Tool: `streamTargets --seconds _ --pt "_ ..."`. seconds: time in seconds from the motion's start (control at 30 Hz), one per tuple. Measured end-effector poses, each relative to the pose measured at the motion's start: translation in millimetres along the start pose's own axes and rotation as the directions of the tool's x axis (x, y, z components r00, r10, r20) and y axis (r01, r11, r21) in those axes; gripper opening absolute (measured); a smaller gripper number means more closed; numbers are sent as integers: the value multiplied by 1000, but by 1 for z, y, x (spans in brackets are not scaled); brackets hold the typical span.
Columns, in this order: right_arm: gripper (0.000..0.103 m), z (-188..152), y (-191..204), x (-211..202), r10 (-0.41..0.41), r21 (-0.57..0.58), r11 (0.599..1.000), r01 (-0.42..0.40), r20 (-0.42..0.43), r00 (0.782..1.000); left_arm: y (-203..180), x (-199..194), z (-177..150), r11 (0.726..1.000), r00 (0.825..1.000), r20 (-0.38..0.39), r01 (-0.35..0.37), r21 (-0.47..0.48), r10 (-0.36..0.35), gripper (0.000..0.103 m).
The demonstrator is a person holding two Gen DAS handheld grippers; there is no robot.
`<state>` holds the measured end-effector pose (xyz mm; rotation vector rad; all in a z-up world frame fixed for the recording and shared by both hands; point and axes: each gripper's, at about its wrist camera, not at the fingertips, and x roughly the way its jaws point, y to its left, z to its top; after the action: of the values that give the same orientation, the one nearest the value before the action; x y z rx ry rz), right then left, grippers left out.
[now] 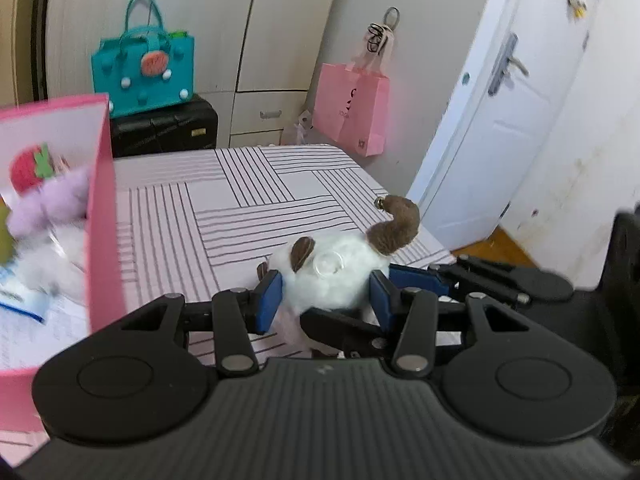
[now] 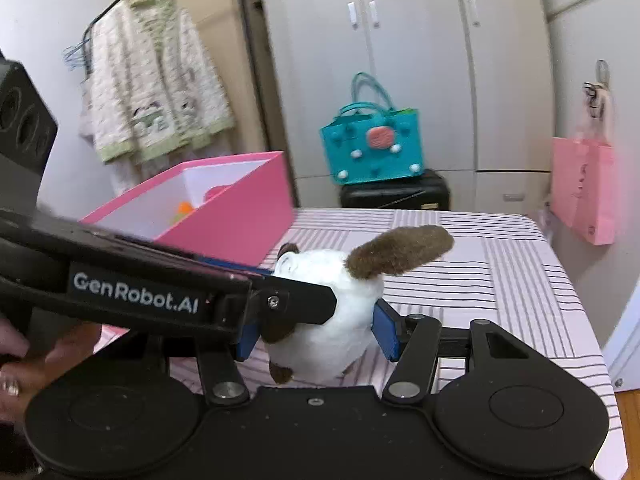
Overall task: Organize soft objects
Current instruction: 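Lift the white-brown plush with both tools and carry it over the box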
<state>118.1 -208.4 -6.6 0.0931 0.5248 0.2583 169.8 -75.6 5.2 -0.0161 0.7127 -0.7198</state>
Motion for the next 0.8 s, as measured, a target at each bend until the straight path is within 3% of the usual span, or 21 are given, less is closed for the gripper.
streamTargets --seconds 0.33,0.57,0.8 --pt "62 25 18 -17 82 -10 997 -82 -46 996 3 -39 12 1000 1000 9 -6 7 6 46" --pt "62 42 40 -22 163 -26 986 -167 -104 981 26 -74 21 997 998 -49 24 -79 -28 46" --pt "62 70 73 -39 211 -97 971 -219 -83 974 26 -128 26 997 998 62 -22 -68 26 46"
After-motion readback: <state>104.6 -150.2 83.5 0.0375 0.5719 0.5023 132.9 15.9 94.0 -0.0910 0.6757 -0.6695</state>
